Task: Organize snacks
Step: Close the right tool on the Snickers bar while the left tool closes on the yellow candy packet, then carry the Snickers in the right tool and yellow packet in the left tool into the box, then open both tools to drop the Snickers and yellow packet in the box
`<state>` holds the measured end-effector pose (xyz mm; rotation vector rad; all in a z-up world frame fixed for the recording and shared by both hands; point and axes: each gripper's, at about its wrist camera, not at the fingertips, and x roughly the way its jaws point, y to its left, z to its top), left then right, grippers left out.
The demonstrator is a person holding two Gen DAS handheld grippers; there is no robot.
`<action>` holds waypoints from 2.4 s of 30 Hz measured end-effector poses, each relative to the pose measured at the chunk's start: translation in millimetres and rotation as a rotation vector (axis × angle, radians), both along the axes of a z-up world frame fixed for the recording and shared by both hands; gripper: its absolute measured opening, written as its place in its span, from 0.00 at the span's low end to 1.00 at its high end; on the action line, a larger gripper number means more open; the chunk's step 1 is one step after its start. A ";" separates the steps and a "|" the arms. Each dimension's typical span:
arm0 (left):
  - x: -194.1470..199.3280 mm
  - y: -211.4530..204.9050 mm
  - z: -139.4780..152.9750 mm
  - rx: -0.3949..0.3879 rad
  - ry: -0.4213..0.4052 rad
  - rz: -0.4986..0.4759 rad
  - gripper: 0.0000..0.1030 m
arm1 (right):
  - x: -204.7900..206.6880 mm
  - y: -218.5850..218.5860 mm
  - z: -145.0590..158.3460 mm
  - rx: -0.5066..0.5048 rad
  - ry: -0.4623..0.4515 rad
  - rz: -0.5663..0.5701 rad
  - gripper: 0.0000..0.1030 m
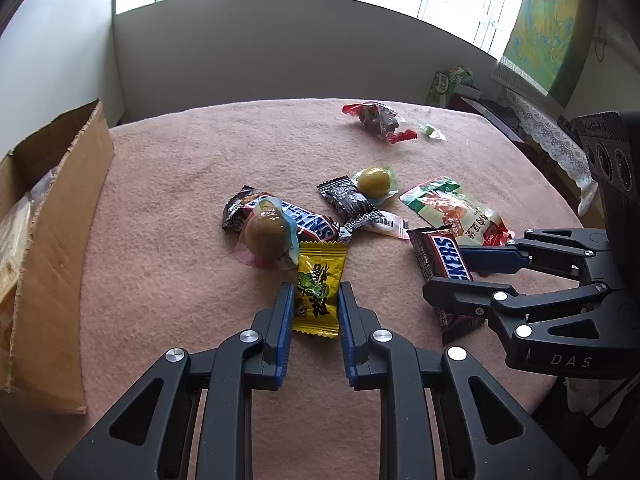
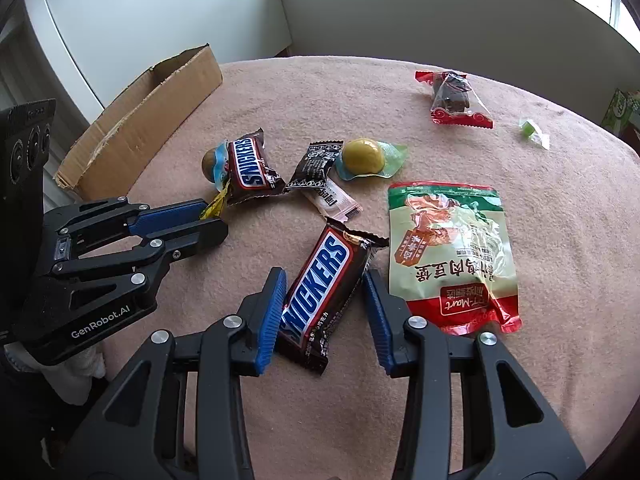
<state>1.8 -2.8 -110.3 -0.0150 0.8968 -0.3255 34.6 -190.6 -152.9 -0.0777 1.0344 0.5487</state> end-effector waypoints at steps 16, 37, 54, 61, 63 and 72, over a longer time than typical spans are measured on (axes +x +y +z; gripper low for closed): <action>-9.9 19.0 34.8 -0.099 -0.092 0.053 0.19 | 11.1 -10.6 41.2 0.157 -0.031 -0.046 0.31; -22.2 149.4 69.7 -0.154 -0.240 0.369 0.19 | 64.3 159.6 94.1 0.235 -0.087 0.135 0.31; -28.5 215.5 50.7 -0.125 -0.210 0.505 0.19 | 77.0 228.4 73.9 0.234 -0.030 0.203 0.32; -33.1 220.9 54.5 -0.124 -0.225 0.535 0.46 | 66.3 225.9 86.1 0.254 -0.092 0.209 0.64; -35.5 221.5 57.4 -0.131 -0.238 0.543 0.50 | 64.9 221.1 90.0 0.259 -0.098 0.199 0.65; -37.1 204.4 68.1 -0.140 -0.269 0.507 0.50 | 52.6 177.7 98.4 0.209 -0.161 0.167 0.71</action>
